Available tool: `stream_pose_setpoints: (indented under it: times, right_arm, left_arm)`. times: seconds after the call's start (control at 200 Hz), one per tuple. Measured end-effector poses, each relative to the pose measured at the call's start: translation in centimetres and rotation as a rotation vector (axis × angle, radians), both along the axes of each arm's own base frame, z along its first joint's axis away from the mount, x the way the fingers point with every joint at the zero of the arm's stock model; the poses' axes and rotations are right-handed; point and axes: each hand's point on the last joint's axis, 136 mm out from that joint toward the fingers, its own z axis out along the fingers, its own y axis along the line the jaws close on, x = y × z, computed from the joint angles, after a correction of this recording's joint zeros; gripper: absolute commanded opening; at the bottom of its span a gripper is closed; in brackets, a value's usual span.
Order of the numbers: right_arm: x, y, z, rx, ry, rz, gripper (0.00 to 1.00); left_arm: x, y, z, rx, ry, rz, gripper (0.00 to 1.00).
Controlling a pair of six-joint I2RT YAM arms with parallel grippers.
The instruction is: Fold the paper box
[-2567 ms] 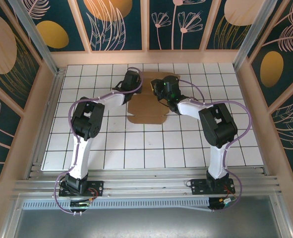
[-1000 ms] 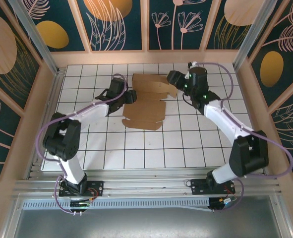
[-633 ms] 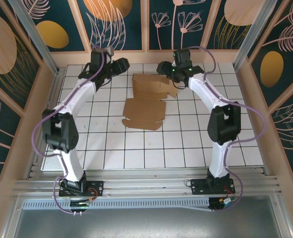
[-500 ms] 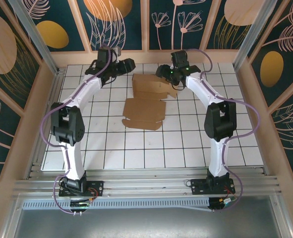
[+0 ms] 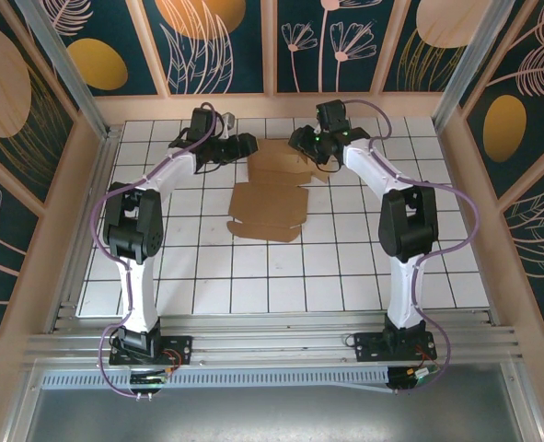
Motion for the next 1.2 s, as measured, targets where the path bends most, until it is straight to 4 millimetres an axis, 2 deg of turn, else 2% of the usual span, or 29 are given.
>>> stream_pose_setpoints:
  times: [0.18,0.3,0.43,0.526,0.616,0.656,0.696,0.786,0.946,1.066,1.196]
  right_arm:
    - [0.0,0.8,-0.5,0.038,-0.003,-0.01,0.4]
    - [0.1,1.1,-0.5,0.059,-0.025,-0.016,0.27]
    - [0.2,1.1,-0.2,0.059,-0.04,-0.024,0.28]
    - [0.2,1.1,-0.2,0.054,-0.045,-0.026,0.37]
    - [0.2,1.0,-0.4,0.051,-0.045,-0.032,0.27]
    - [0.3,1.0,-0.3,0.055,-0.05,-0.035,0.26]
    - [0.4,1.1,-0.2,0.053,-0.057,-0.033,0.28]
    - [0.4,1.1,-0.2,0.048,-0.059,-0.033,0.42]
    - [-0.3,0.4,-0.2,0.032,-0.057,-0.046,0.52]
    - [-2.7,-1.0,0.8,0.022,-0.074,-0.064,0.54]
    - [-6.5,-3.9,2.4,0.048,-0.133,-0.121,0.54]
  left_arm:
    - [-0.5,-0.3,0.0,-0.03,0.006,-0.013,0.58]
    - [-0.7,-0.6,-0.2,-0.055,0.015,-0.021,0.55]
    - [-0.6,-0.6,0.0,-0.062,0.002,-0.021,0.55]
    - [-0.7,-0.6,0.0,-0.063,-0.002,-0.021,0.55]
    - [-0.8,-0.6,0.0,-0.062,-0.001,-0.021,0.54]
    - [-0.8,-0.6,0.0,-0.062,-0.001,-0.021,0.54]
    - [-0.8,-0.5,0.0,-0.06,-0.001,-0.018,0.54]
    - [-0.8,-0.5,0.0,-0.06,-0.002,-0.018,0.54]
    - [-0.9,-0.4,0.1,-0.057,-0.006,-0.018,0.54]
    - [-0.8,-0.3,0.1,-0.048,-0.011,-0.015,0.54]
    - [-0.7,-0.2,0.1,-0.036,-0.021,-0.009,0.54]
